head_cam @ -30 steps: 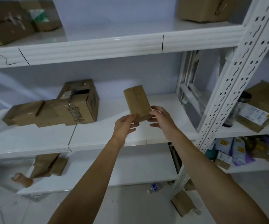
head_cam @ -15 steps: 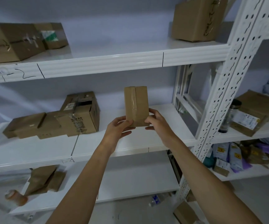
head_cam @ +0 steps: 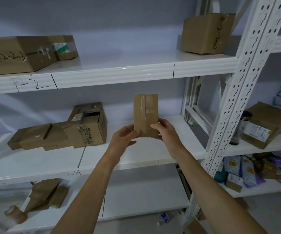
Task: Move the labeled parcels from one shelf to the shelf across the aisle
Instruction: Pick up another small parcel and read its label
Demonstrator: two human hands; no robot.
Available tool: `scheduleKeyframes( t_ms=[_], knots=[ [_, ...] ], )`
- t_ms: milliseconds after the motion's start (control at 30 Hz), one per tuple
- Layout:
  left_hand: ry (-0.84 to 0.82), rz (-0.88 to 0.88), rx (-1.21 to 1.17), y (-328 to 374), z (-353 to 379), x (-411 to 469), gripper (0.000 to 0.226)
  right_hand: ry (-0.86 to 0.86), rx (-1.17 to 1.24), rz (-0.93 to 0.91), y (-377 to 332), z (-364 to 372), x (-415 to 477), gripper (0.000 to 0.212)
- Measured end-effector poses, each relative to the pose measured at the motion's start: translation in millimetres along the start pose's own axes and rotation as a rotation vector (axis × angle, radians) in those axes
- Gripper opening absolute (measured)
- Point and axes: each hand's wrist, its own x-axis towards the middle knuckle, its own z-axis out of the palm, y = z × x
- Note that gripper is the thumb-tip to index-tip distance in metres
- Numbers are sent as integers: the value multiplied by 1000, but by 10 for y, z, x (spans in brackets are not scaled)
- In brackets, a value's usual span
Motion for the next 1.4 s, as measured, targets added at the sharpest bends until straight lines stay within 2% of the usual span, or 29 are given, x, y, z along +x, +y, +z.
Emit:
scheduleKeyframes(
  t_ms=[133, 300, 500, 667, 733, 833, 933, 967, 1067, 1233, 1400],
  knots=[
    [108, 78, 90, 39, 28, 10, 43, 51, -54, -16, -13, 23, -16, 43],
    [144, 122, 132, 96, 99, 3, 28, 103, -273, -129, 49, 113, -39, 56],
    [170, 142, 168, 143, 273, 19, 48, 257, -506, -314, 98, 295, -95, 72],
    [192, 124, 146, 160, 305, 84, 56, 225, -647, -423, 158, 349, -118, 77],
    [169, 73, 46, 163, 227, 104, 54, 127, -589, -393, 166, 289, -96, 73],
    [126, 13, -83, 194, 125, 101, 44, -32, -297, -204, 141, 198, -48, 61],
    [124, -20, -112, 207, 125, 106, 36, -59, -72, -21, 90, 172, 12, 32],
    [112, -29, -118, 202, 141, 110, 31, -65, -10, 37, 74, 172, 25, 29],
    [69, -53, -157, 190, 199, 113, 27, -104, 143, 164, 68, 174, 33, 36],
    [90, -53, -145, 132, 219, 156, 40, -102, 212, 169, 98, 153, 92, 28],
    [101, -31, -93, 80, 207, 199, 44, -70, 211, 142, 130, 84, 137, 37]
  ],
)
